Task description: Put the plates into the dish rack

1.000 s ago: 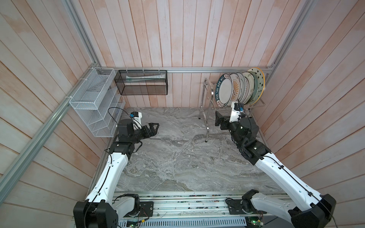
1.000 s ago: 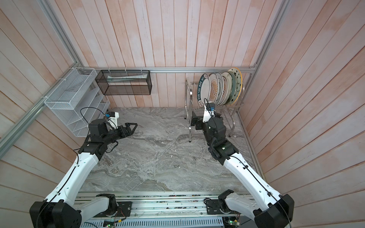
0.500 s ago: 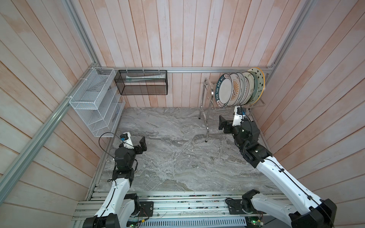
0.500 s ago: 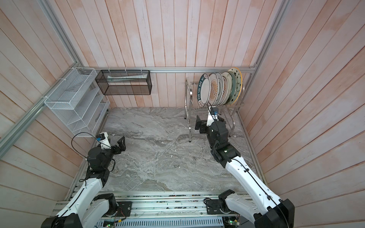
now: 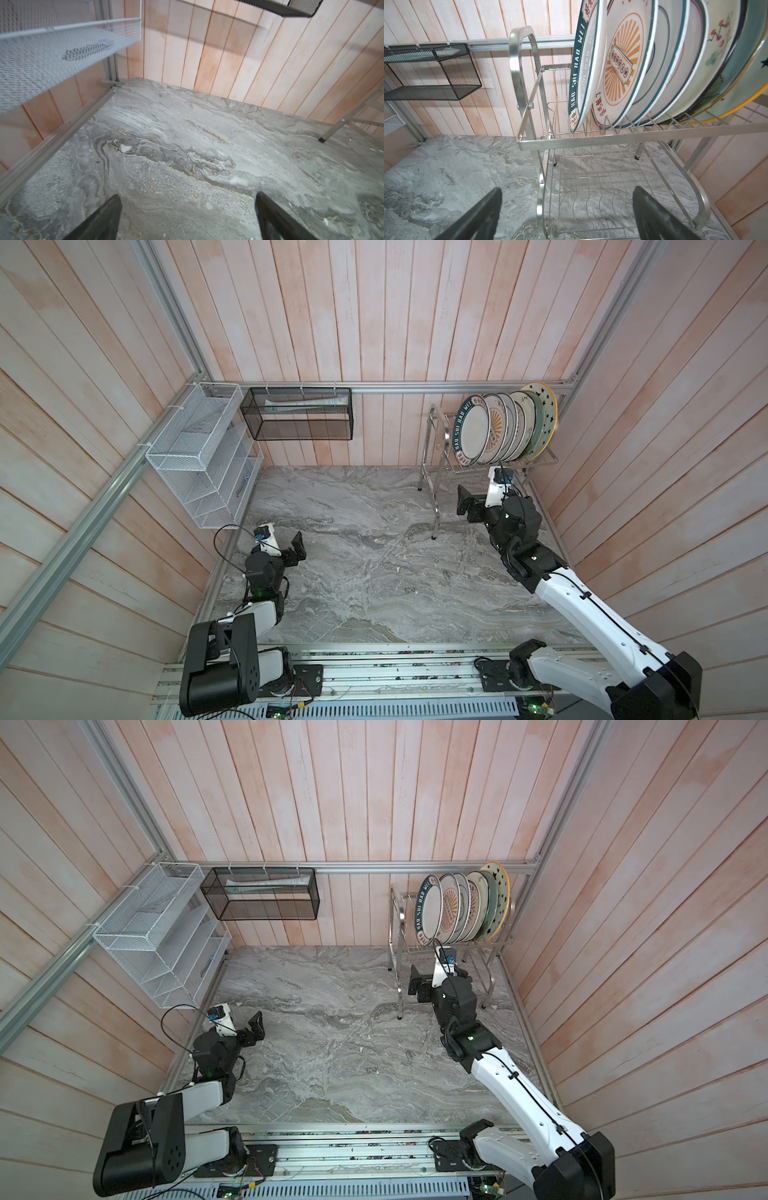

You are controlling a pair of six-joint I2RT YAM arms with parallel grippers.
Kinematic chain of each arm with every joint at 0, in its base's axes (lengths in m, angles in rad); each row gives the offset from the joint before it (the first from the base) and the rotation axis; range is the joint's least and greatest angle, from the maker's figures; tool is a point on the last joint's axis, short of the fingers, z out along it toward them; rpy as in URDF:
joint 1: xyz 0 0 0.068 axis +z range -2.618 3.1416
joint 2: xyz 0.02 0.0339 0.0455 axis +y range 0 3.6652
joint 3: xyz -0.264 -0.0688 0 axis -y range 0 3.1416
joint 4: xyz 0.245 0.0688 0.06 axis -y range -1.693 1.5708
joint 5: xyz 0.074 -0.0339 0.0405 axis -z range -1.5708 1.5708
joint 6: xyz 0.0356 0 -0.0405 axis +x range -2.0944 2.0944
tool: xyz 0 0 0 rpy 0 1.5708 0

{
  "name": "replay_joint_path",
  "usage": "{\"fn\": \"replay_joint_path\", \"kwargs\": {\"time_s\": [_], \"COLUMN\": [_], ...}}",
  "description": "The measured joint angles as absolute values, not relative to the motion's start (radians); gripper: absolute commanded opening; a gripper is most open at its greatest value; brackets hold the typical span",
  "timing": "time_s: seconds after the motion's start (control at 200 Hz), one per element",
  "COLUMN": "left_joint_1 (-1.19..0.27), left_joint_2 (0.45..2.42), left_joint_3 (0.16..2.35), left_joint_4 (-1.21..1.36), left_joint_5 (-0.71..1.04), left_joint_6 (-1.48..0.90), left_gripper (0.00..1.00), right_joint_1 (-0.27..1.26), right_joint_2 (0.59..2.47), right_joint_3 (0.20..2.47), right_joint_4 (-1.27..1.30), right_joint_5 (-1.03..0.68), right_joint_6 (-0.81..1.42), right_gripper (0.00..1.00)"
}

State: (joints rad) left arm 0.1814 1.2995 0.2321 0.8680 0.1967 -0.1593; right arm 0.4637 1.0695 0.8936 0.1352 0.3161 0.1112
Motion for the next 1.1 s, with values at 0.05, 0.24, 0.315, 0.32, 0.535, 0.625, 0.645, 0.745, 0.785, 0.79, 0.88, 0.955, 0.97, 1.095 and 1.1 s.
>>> {"fn": "replay_joint_path", "kwargs": {"time_s": [0.05, 0.24, 0.315, 0.32, 0.535, 0.625, 0.645, 0.745, 0.785, 0.79, 0.88, 0.955, 0.97, 1.095, 1.1], "left_joint_1": [0.181, 0.181, 0.181, 0.181, 0.141, 0.09, 0.082, 0.063, 0.063, 0.063, 0.064, 0.063, 0.063, 0.063, 0.063], "left_joint_2": [1.327, 1.396, 1.427, 1.428, 1.473, 1.524, 1.531, 1.539, 1.54, 1.54, 1.54, 1.54, 1.54, 1.54, 1.54], "left_joint_3": [0.232, 0.233, 0.233, 0.233, 0.253, 0.272, 0.274, 0.277, 0.278, 0.278, 0.279, 0.28, 0.28, 0.281, 0.281], "left_joint_4": [0.902, 1.011, 1.048, 1.049, 1.075, 1.1, 1.097, 1.092, 1.091, 1.09, 1.09, 1.089, 1.089, 1.089, 1.089], "left_joint_5": [0.212, 0.288, 0.303, 0.303, 0.279, 0.232, 0.226, 0.197, 0.189, 0.187, 0.173, 0.167, 0.167, 0.16, 0.16], "left_joint_6": [-0.157, -0.133, -0.13, -0.13, -0.103, -0.072, -0.068, -0.048, -0.044, -0.044, -0.037, -0.033, -0.033, -0.029, -0.029], "left_gripper": [1.0, 1.0, 1.0, 1.0, 1.0, 1.0, 1.0, 1.0, 1.0, 1.0, 1.0, 1.0, 1.0, 1.0, 1.0], "right_joint_1": [0.463, 0.45, 0.443, 0.443, 0.442, 0.441, 0.441, 0.441, 0.44, 0.44, 0.435, 0.427, 0.424, 0.397, 0.395], "right_joint_2": [1.069, 1.069, 1.069, 1.069, 1.081, 1.1, 1.103, 1.114, 1.114, 1.114, 1.114, 1.114, 1.114, 1.114, 1.114], "right_joint_3": [0.883, 0.851, 0.85, 0.85, 0.85, 0.85, 0.85, 0.838, 0.823, 0.82, 0.774, 0.744, 0.738, 0.717, 0.717], "right_joint_4": [0.147, 0.182, 0.191, 0.192, 0.221, 0.225, 0.226, 0.244, 0.263, 0.266, 0.307, 0.321, 0.323, 0.345, 0.347], "right_joint_5": [0.316, 0.317, 0.317, 0.316, 0.321, 0.331, 0.333, 0.34, 0.34, 0.34, 0.343, 0.344, 0.344, 0.344, 0.344], "right_joint_6": [0.111, 0.113, 0.116, 0.116, 0.114, 0.108, 0.105, 0.1, 0.097, 0.097, 0.096, 0.097, 0.097, 0.097, 0.097], "right_gripper": [0.98, 0.98, 0.98, 0.98, 0.98, 0.98, 0.98, 0.98, 0.98, 0.98, 0.98, 0.98, 0.98, 0.98, 0.98]}}
